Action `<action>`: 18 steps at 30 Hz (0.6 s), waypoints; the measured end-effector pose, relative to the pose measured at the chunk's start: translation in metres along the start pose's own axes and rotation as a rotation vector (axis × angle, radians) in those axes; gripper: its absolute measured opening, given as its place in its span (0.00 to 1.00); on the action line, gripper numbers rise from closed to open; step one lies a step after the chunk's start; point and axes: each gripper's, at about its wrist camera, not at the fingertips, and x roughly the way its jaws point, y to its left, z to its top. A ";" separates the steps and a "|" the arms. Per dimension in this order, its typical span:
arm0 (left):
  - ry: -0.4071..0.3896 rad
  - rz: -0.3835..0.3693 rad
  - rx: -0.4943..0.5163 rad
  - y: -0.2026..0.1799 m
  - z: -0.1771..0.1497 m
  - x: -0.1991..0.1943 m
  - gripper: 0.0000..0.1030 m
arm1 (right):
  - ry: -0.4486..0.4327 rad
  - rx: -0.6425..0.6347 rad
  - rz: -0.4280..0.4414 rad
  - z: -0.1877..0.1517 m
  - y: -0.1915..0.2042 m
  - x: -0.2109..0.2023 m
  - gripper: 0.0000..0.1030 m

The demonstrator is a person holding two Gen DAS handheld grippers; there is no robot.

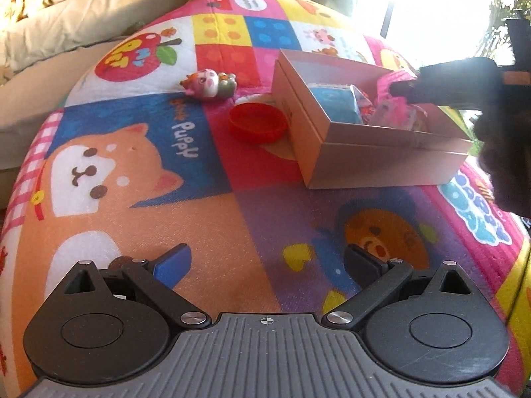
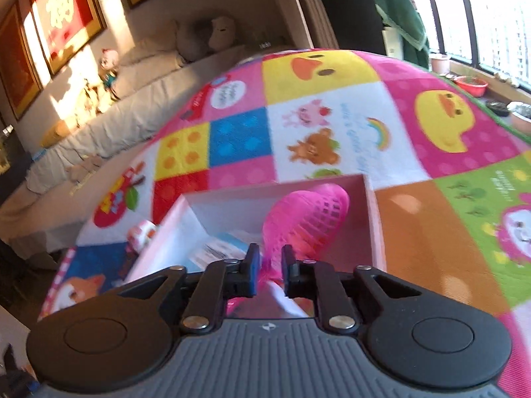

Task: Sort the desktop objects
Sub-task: 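Lower the pink strainer into the pink box and open the right gripper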

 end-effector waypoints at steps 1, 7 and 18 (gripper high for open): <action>-0.004 0.009 0.005 -0.001 0.000 0.000 0.98 | 0.004 -0.018 -0.008 -0.002 -0.001 -0.005 0.24; -0.058 0.074 -0.005 0.005 0.003 0.000 0.98 | 0.003 -0.121 -0.028 0.009 0.010 -0.035 0.62; -0.087 0.057 -0.063 0.025 0.006 0.005 0.98 | -0.097 -0.173 -0.121 0.048 0.023 -0.006 0.44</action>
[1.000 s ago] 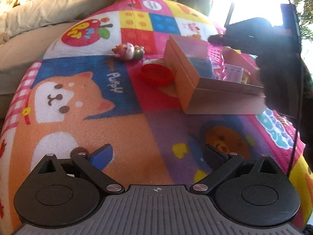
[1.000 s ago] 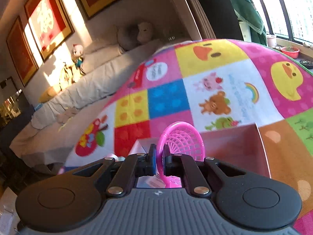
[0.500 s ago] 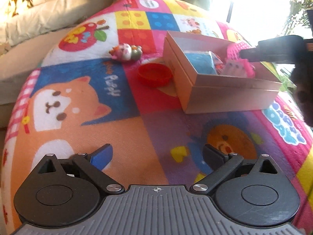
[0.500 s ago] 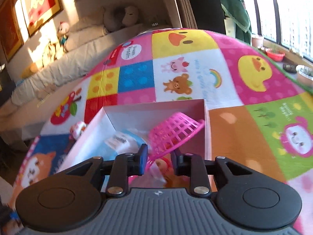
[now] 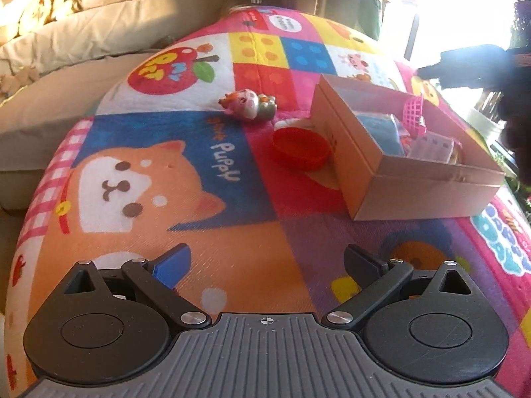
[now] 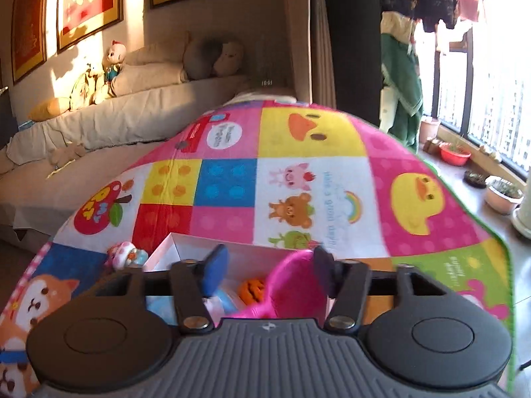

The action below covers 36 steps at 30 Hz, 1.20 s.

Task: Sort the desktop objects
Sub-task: 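Lower the pink strainer into the pink box and open the right gripper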

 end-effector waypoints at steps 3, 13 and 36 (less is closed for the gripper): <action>-0.001 -0.009 0.001 0.001 -0.001 -0.001 0.99 | 0.062 -0.021 -0.061 0.003 0.008 0.038 0.44; -0.005 -0.053 -0.020 0.000 0.005 0.005 0.99 | 0.070 0.176 0.216 0.009 0.006 0.018 0.06; -0.004 -0.013 -0.008 -0.001 0.005 0.010 0.99 | 0.173 0.227 0.164 -0.016 -0.032 0.009 0.40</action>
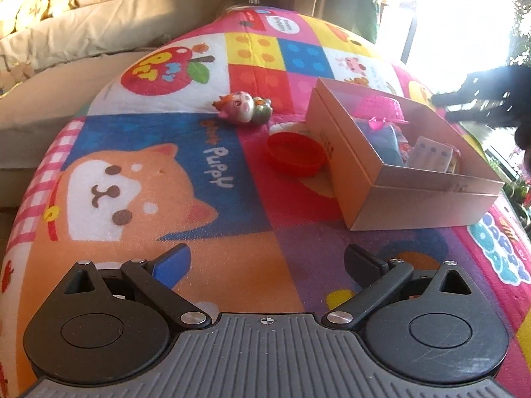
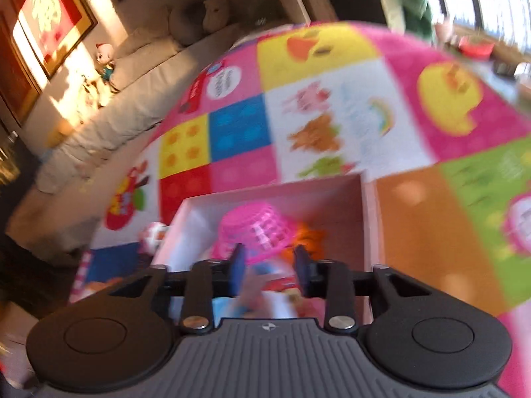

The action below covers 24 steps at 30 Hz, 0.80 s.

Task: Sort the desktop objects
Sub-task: 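Lower the pink strainer into the pink box and open the right gripper, then grasp the pink-white cat figurine with the right gripper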

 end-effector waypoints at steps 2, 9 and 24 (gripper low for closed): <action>-0.009 0.016 0.013 0.001 -0.001 0.000 0.99 | -0.037 -0.046 -0.022 0.004 0.007 -0.014 0.41; -0.026 0.102 0.015 0.025 -0.004 -0.002 0.99 | -0.007 -0.271 0.047 0.013 0.095 -0.008 0.44; -0.087 -0.009 -0.022 0.038 -0.018 -0.010 1.00 | 0.307 -0.362 -0.138 0.020 0.221 0.187 0.64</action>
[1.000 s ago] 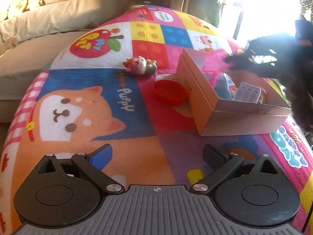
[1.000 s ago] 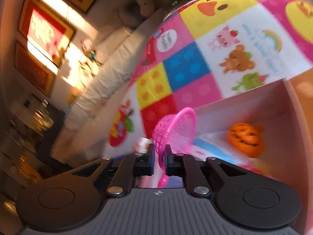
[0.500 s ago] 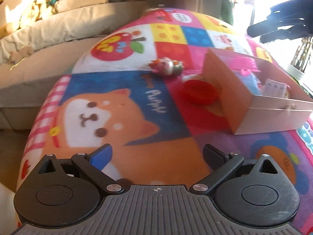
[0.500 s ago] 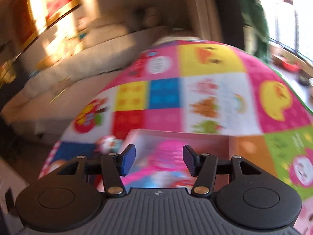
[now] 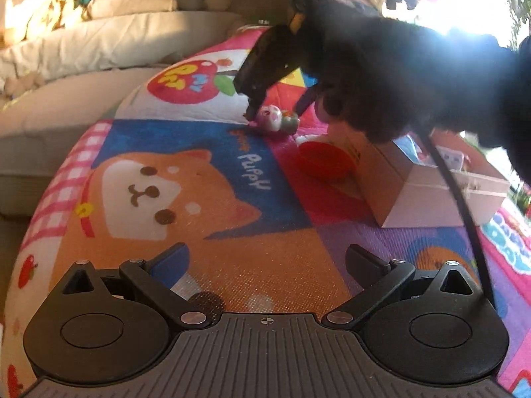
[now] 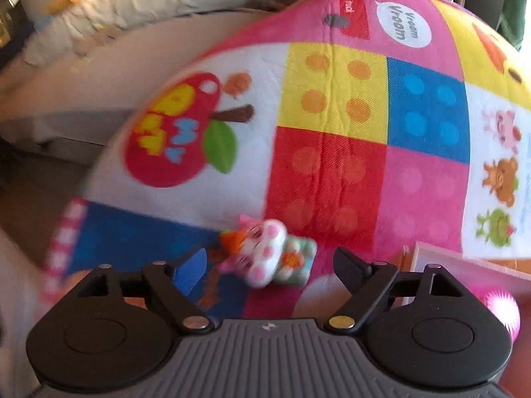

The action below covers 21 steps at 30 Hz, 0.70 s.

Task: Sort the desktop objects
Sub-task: 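Grasp the pink-white cat figurine with the right gripper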

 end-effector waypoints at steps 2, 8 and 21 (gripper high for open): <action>-0.001 -0.008 -0.009 0.001 0.000 -0.001 1.00 | -0.016 -0.047 0.002 -0.002 0.004 0.003 0.60; 0.001 -0.014 0.008 0.000 0.000 -0.002 1.00 | 0.058 -0.101 -0.003 -0.021 -0.001 -0.022 0.57; 0.063 0.004 0.141 -0.029 -0.020 -0.016 1.00 | 0.087 -0.042 0.363 -0.128 0.003 -0.128 0.56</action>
